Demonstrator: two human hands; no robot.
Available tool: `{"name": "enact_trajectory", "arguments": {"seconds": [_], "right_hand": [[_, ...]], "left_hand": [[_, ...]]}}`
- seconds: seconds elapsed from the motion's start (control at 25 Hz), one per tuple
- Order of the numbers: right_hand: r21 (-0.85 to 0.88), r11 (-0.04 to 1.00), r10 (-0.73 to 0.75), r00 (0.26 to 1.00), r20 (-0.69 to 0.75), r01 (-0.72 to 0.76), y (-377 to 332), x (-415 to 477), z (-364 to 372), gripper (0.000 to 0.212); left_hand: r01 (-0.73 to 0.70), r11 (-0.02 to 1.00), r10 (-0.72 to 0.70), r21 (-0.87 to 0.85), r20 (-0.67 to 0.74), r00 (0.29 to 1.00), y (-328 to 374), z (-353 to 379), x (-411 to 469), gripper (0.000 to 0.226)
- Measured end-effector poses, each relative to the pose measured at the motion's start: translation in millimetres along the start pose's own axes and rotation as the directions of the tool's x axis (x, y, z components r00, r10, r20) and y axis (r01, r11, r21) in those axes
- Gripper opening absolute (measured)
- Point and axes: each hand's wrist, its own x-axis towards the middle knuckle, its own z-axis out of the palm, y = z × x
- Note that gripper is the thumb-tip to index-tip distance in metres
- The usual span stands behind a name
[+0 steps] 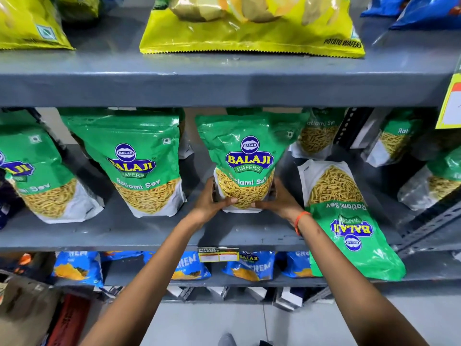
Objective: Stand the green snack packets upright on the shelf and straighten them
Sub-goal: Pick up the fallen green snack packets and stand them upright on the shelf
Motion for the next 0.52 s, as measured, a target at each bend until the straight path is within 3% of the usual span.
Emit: {"name": "enact_trajectory", "arguments": {"seconds": [0.36,0.52], "right_hand": [[-0.045,0.999,-0.007,0.999,-0.045,0.005,2.1,-0.2,-1.2,0.075],[-0.137,0.989,-0.048,0.998,0.046,0.054,-5.5,-2.9,-13.6,0.074]], "left_hand": [[0.03,0.999,-0.031,-0.009,-0.029,0.999,12.3,6.6,-10.5,0.068],[0.037,0.999,-0.04,-0.035,-0.061,0.997,20.4,19.4,-17.4,0.073]]}}
